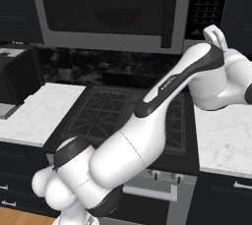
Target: Open the microwave, place the bowl with waffle inside the microwave, then close the microwave door and turn it on.
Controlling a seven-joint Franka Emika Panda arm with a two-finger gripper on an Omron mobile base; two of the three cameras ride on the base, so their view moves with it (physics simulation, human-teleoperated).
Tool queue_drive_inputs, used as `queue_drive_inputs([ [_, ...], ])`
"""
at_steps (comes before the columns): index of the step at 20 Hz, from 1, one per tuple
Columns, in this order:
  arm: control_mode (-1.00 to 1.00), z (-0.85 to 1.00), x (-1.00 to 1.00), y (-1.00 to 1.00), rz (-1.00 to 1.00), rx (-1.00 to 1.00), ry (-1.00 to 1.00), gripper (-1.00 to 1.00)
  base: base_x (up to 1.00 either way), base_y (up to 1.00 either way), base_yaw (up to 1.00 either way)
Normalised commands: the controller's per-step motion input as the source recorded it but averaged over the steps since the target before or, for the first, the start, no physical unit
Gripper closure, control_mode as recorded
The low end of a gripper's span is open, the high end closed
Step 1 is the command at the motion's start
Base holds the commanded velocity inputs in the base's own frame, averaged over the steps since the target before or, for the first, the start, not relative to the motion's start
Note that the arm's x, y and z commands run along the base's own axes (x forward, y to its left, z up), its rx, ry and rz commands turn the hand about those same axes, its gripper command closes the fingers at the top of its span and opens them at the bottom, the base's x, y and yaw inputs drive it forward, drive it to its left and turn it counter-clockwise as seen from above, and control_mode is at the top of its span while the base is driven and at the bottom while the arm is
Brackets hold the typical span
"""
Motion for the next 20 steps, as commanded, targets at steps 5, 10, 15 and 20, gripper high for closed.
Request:
queue_drive_inputs([
  [5, -1.00, -0.01, 0.40, 0.00, 0.00, 0.00, 0.00, 1.00, 0.00, 0.00, 0.00],
  [10, -1.00, 0.00, 0.42, 0.00, -0.02, 0.00, 0.00, 1.00, 0.00, 0.00, 0.00],
  [15, -1.00, 0.00, 0.36, -0.07, -0.04, 0.00, 0.00, 1.00, 0.00, 0.00, 0.00],
  [20, -1.00, 0.00, 0.35, -0.04, -0.02, 0.00, 0.00, 1.00, 0.00, 0.00, 0.00],
])
